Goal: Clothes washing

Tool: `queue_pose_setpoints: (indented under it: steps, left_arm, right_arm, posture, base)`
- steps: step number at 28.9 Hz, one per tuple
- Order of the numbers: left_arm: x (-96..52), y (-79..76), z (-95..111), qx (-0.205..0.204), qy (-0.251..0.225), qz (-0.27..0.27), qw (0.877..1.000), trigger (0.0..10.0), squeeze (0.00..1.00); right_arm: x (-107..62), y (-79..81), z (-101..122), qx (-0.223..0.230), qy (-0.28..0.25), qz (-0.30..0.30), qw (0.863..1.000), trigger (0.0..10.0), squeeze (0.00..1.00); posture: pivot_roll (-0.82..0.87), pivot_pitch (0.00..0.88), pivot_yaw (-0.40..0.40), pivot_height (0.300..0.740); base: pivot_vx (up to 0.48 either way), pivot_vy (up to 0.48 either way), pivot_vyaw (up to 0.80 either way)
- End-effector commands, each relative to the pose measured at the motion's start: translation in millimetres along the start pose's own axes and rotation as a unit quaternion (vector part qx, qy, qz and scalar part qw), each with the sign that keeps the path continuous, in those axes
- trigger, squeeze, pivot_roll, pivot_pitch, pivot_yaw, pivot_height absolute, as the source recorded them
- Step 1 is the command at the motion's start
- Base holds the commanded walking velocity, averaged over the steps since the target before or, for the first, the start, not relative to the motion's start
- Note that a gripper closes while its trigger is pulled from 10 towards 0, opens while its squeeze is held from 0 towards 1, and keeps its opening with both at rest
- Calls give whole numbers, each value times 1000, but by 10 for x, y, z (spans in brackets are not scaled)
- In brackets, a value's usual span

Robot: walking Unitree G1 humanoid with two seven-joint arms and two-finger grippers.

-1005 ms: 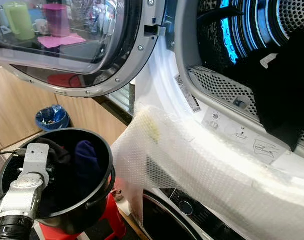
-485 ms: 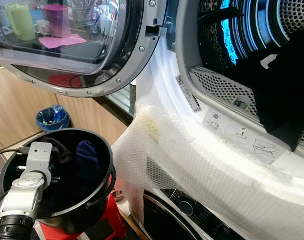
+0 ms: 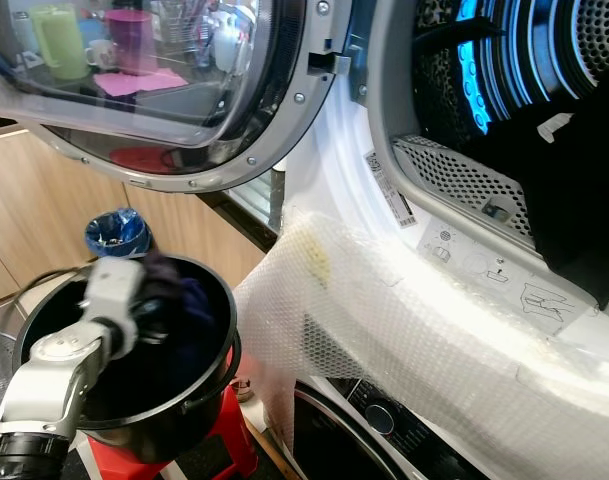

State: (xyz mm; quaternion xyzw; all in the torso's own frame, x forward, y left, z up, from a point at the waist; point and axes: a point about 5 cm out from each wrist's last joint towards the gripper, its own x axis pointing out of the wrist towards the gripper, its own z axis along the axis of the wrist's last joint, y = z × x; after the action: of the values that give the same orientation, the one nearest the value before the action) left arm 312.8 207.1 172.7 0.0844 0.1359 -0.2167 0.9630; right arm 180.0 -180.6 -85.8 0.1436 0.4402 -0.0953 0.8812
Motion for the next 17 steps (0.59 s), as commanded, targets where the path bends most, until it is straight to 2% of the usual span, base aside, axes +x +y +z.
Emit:
queue_pose_setpoints:
  steps: [1,2,3,6,9,10,17]
  left_arm:
    - [38,-236,165,18,-14,-84,996,0,0]
    - [52,-382,249,36,-17,-139,990,0,0]
    - [53,-449,285,45,-20,-163,985,0,0]
    - [58,-768,555,49,-47,-266,961,0,0]
    - [69,-915,704,53,-58,-308,948,0,0]
    - [60,-1041,839,55,-68,-347,934,0,0]
    - [70,-1266,1182,57,-100,-417,902,0,0]
  right_arm:
    - [-1,-8,-22,4,8,-2,1000,10000,0]
    - [2,10,-18,4,8,0,1000,10000,0]
    - [3,18,-18,4,8,2,1000,10000,0]
    - [5,41,-24,7,9,3,1000,10000,0]
    - [5,54,-32,7,10,4,1000,10000,0]
    - [6,64,-32,13,10,4,1000,10000,0]
    - [10,77,-19,27,6,3,1000,10000,0]
  posture:
    - [403,51,-115,740]
    - [403,52,-111,740]
    - [405,52,-110,740]
    - [411,54,-101,740]
    - [414,55,-88,740]
    - [408,52,-78,740]
    - [409,54,-60,740]
  base:
    - [0,0,0]
    - [0,0,0]
    - [0,0,0]
    - [0,0,0]
    - [0,0,0]
    - [0,0,0]
    - [0,0,0]
